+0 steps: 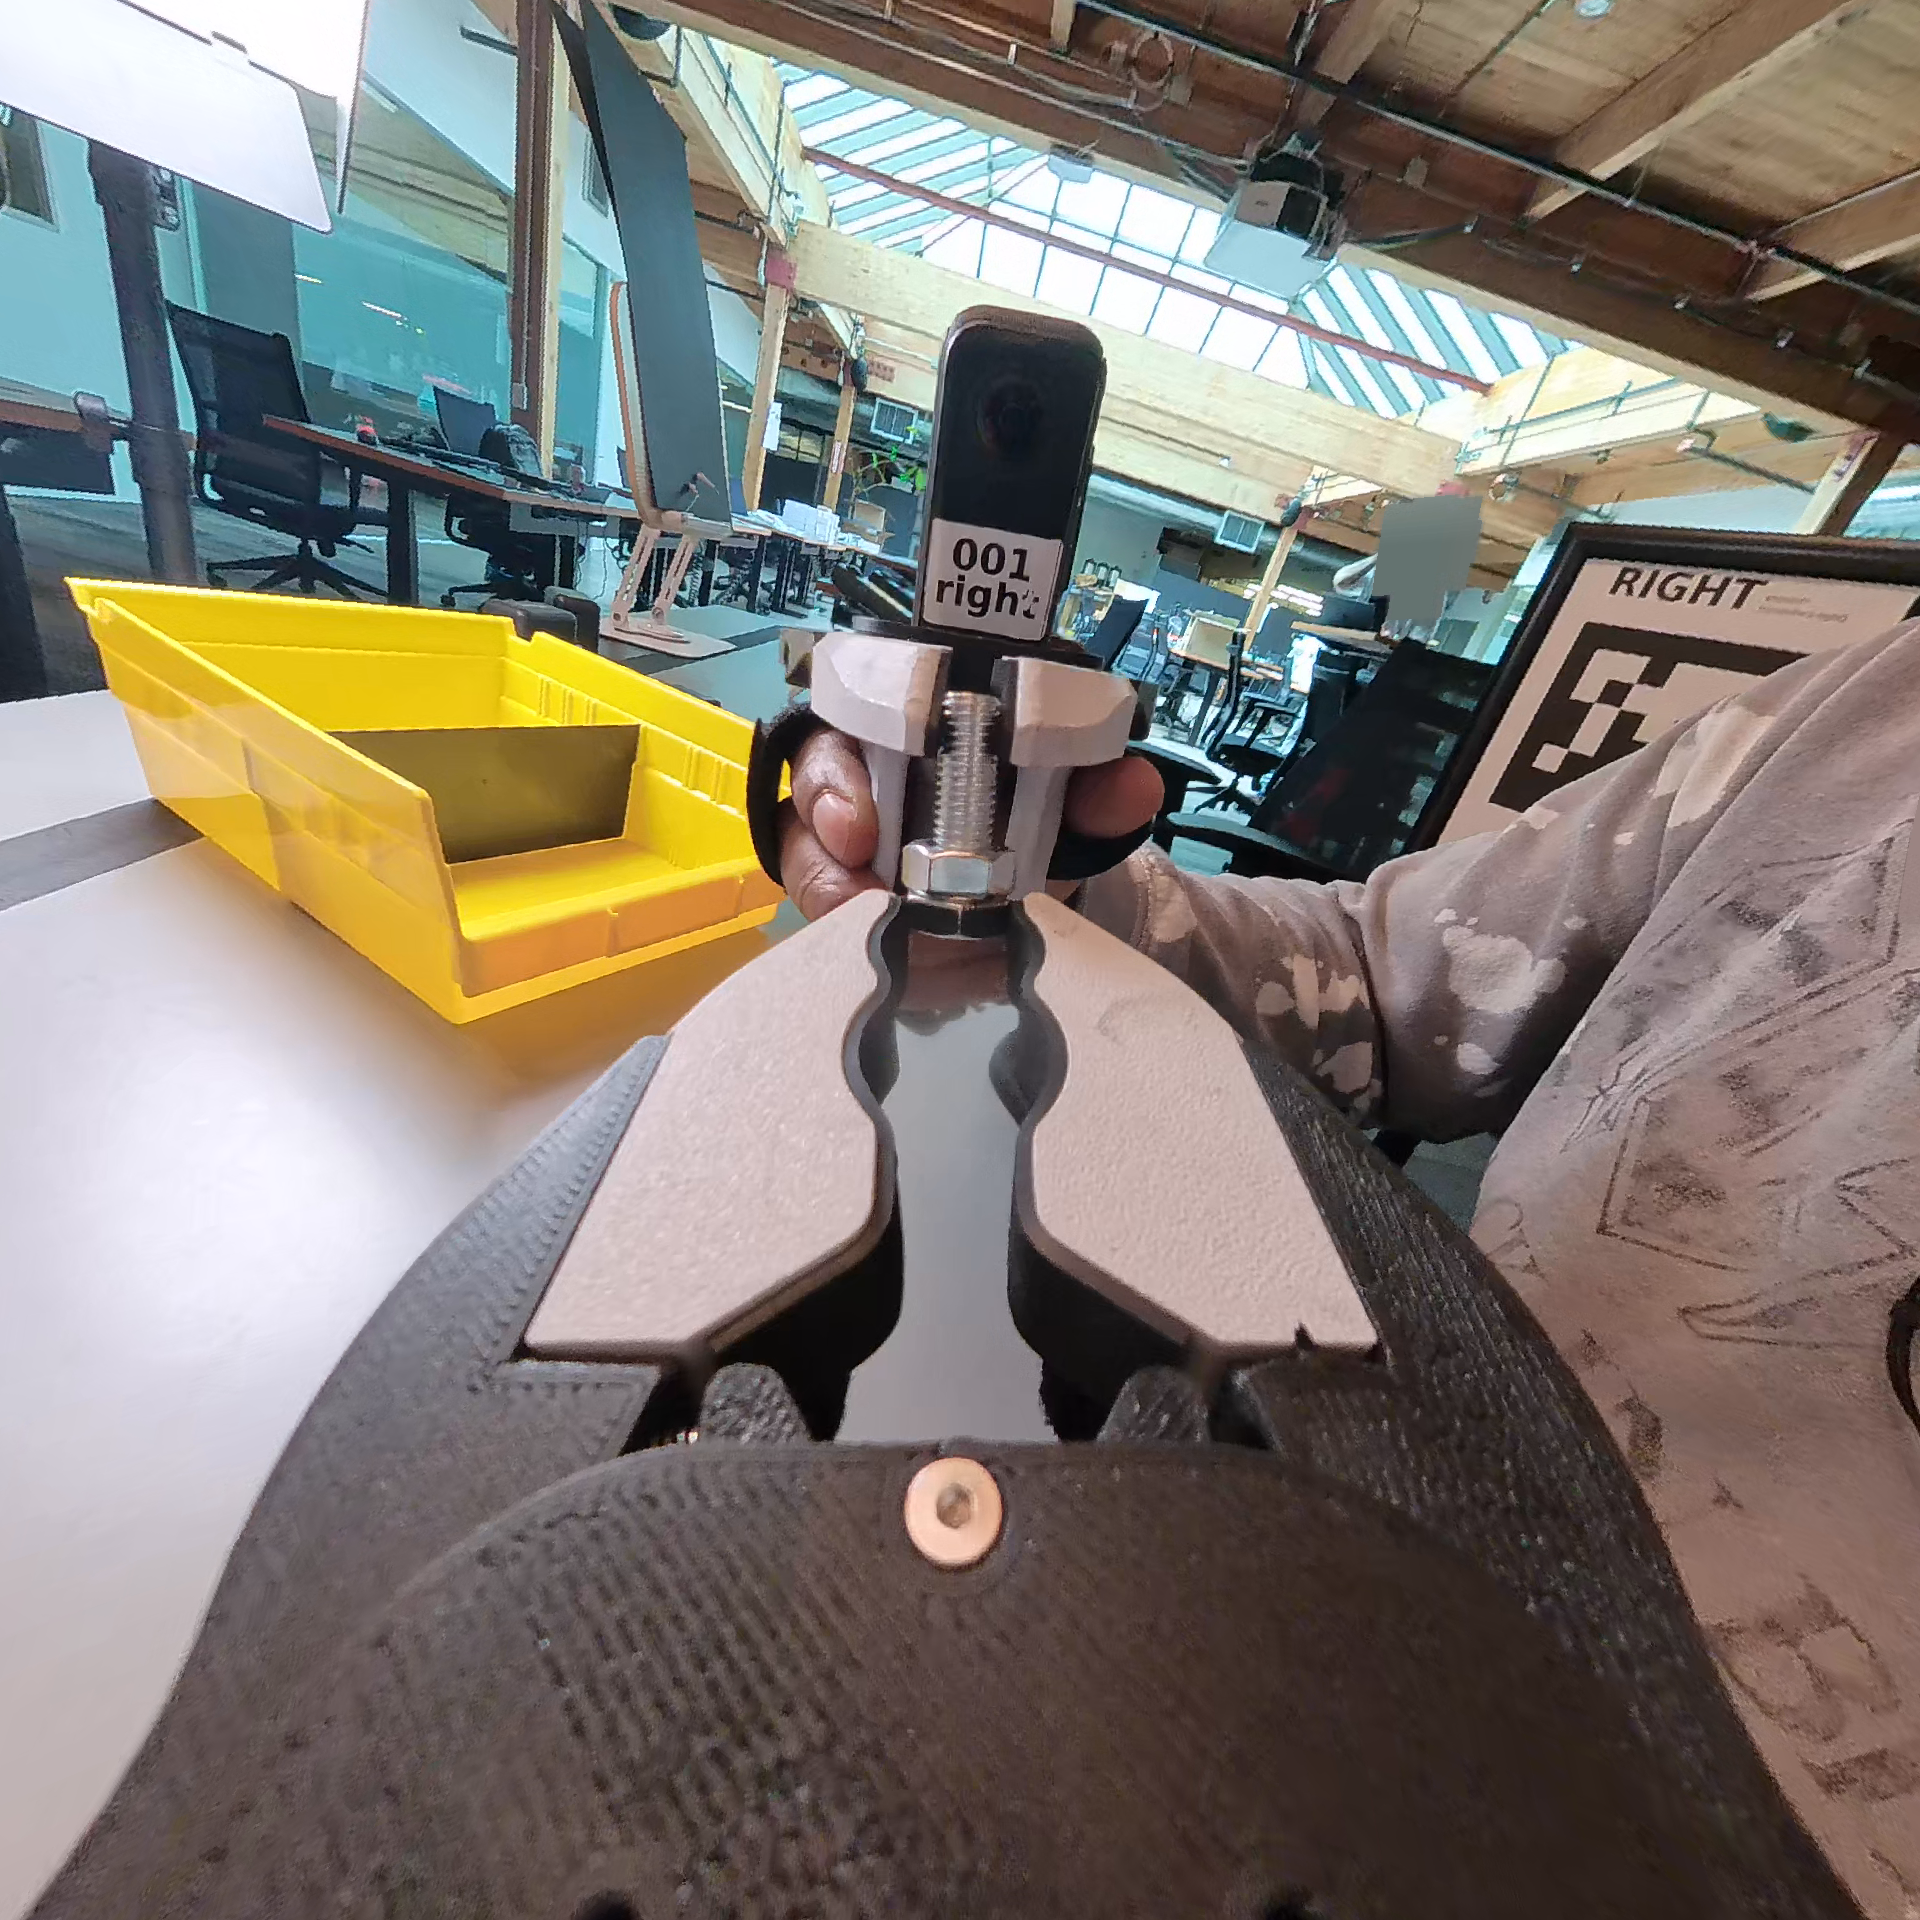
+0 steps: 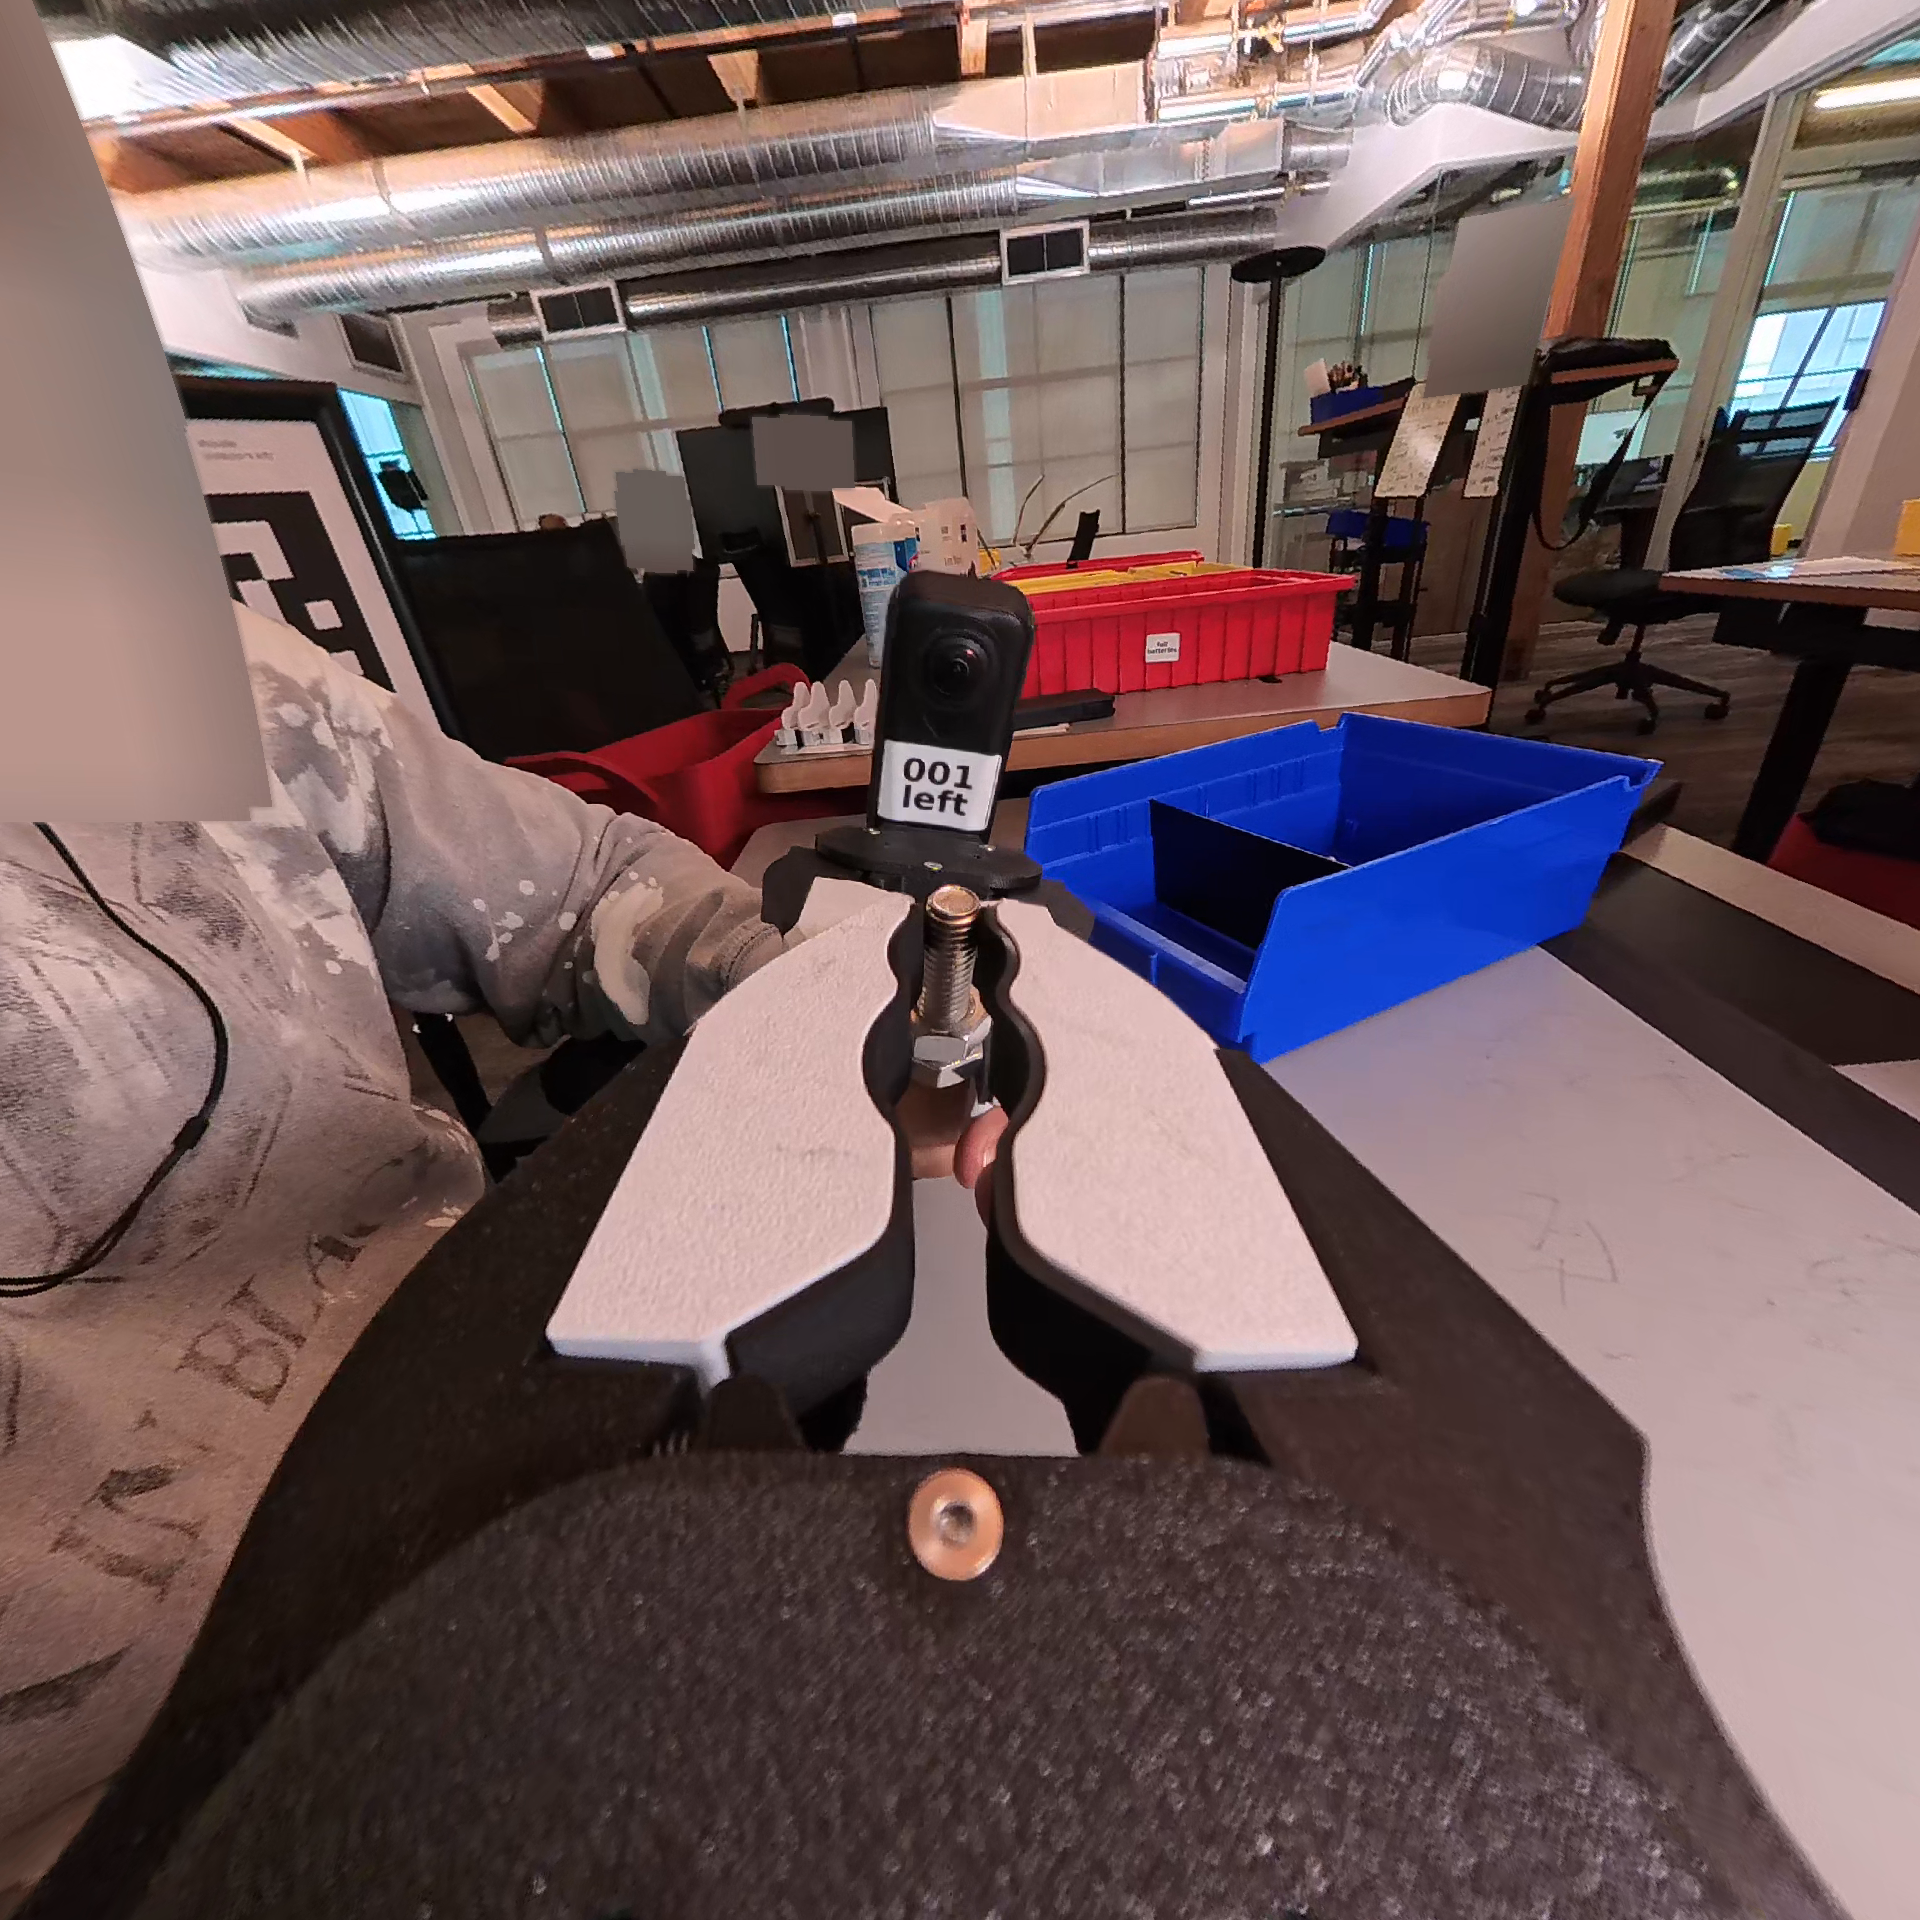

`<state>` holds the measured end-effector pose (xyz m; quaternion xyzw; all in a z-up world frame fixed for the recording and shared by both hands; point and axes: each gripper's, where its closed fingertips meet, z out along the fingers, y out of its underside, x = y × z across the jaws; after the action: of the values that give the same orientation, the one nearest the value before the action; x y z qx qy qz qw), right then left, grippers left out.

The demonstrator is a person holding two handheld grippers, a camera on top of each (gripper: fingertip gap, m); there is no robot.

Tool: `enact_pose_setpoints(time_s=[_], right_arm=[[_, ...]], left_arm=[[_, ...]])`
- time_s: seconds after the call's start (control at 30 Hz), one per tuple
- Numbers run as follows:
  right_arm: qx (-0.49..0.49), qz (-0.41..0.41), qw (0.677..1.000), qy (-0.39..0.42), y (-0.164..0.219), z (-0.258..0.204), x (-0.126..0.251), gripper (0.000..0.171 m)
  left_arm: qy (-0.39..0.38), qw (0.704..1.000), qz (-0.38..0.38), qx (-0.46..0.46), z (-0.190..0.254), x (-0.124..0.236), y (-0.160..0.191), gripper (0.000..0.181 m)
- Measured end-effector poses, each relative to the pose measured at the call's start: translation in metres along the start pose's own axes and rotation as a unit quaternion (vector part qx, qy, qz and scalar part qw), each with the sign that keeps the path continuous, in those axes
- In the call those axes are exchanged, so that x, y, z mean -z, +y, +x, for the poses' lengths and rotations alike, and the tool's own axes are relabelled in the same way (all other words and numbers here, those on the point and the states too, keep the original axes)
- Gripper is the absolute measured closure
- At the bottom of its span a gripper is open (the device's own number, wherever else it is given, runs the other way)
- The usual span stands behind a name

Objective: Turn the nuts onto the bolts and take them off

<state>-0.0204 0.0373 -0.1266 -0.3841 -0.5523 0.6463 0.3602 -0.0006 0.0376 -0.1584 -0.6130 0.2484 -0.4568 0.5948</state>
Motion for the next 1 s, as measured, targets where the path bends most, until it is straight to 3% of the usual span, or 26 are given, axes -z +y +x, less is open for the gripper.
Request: enact_pose_setpoints(time_s=[0.33, 0.6, 0.67, 0.7, 0.77, 1.0], right_arm=[[0.019, -0.001, 1.0, 0.009, -0.006, -0.005, -0.002, 0.161], [-0.006, -0.027, 0.998, 0.055, 0.007, 0.009, -0.007, 0.134], [-0.008, -0.02, 0.998, 0.056, 0.004, 0.013, -0.002, 0.141], [-0.003, -0.013, 0.996, 0.09, 0.002, 0.024, 0.005, 0.157], [-0.004, 0.001, 0.992, 0.122, -0.003, 0.038, 0.018, 0.16], [-0.006, -0.015, 0.998, 0.062, 0.002, 0.008, -0.008, 0.137]], left_arm=[[-0.009, 0.997, 0.074, 0.003, 0.006, 0.0, -0.007, 0.163], [-0.059, 0.993, 0.093, -0.052, -0.002, 0.007, -0.016, 0.163], [-0.05, 0.992, 0.105, -0.047, -0.002, 0.011, -0.021, 0.163], [-0.042, 0.992, 0.112, -0.048, 0.0, 0.013, -0.025, 0.163], [-0.048, 0.991, 0.11, -0.065, 0.001, 0.015, -0.029, 0.163], [-0.05, 0.992, 0.099, -0.064, 0.0, 0.011, -0.023, 0.163]])
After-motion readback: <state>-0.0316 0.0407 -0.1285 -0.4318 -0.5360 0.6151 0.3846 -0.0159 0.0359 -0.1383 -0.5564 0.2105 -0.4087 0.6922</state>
